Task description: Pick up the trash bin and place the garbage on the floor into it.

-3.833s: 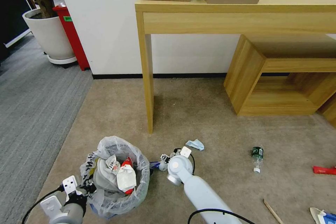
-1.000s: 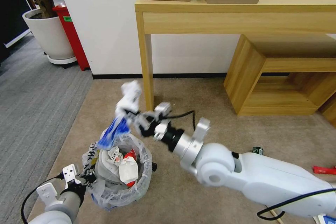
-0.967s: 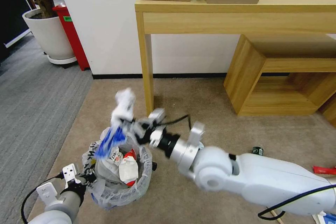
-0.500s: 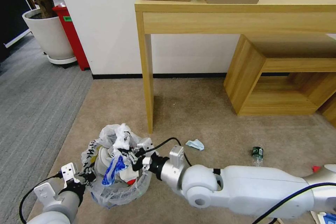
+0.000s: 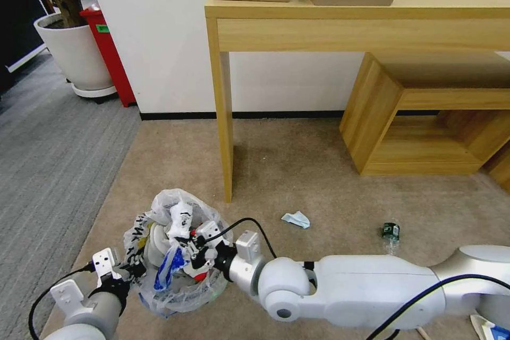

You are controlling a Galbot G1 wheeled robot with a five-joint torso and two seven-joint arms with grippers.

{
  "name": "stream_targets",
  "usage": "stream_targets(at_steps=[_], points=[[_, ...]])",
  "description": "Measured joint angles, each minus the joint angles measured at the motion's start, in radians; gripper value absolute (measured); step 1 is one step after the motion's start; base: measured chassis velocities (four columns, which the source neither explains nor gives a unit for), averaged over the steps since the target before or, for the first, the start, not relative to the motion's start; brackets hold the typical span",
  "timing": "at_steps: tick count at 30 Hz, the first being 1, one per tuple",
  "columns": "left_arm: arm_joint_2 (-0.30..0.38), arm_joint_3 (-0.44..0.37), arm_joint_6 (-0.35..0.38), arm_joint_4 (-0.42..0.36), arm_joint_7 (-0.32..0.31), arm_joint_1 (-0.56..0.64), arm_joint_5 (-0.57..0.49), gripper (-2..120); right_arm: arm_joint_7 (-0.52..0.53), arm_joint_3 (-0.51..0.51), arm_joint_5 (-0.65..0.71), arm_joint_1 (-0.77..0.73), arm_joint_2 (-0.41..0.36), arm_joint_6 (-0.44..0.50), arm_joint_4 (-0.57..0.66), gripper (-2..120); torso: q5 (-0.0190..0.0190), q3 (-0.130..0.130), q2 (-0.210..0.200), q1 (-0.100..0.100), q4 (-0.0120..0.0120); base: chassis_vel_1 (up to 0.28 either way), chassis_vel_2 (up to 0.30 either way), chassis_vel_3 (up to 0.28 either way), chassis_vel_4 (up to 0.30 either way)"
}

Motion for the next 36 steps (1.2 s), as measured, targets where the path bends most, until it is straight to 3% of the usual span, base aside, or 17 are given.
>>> stream_targets(at_steps=[4,12,15,21,23,31,36], points=[[0.001,-0.003,-0.002,0.000,0.000,0.004,0.001,0,0.001,0.001,0.002,0.002,0.003,-0.003,0.000,3,-0.0001,0.000,0.000,0.000,0.0000,0.000,0.000,0.000,0.000],[0.001,-0.005,-0.002,0.002,0.001,0.002,0.001,0,0.003,0.013,0.009,-0.003,-0.013,-0.008,0.027,29,0.0000,0.000,0.000,0.000,-0.0001,0.000,0.000,0.000,0.000],[-0.001,-0.005,-0.003,0.005,0.001,-0.001,0.002,0,0.013,0.015,0.012,-0.005,-0.027,-0.022,0.051,45,0.0000,0.000,0.000,0.000,-0.0001,0.000,0.000,0.000,0.000],[-0.004,-0.005,-0.006,0.005,0.001,0.003,0.006,0,0.026,0.015,0.016,-0.003,-0.032,-0.036,0.057,63,0.0001,0.000,0.000,0.000,-0.0001,0.000,0.000,0.000,0.000],[-0.004,-0.007,-0.008,0.005,0.001,0.005,0.007,0,0.030,0.016,0.018,0.000,-0.035,-0.041,0.060,75,0.0000,0.000,0.000,0.000,0.0000,0.000,0.000,0.000,0.000],[-0.003,-0.006,-0.009,0.011,0.001,0.000,0.008,0,0.032,0.024,0.014,-0.006,-0.045,-0.046,0.075,99,0.0001,0.000,0.000,0.000,-0.0001,0.000,0.000,0.000,0.000],[0.002,-0.008,-0.009,0.018,0.000,-0.007,0.005,0,0.035,0.021,0.018,0.004,-0.066,-0.060,0.110,99,0.0000,0.000,0.000,0.000,-0.0001,0.000,0.000,0.000,0.000]])
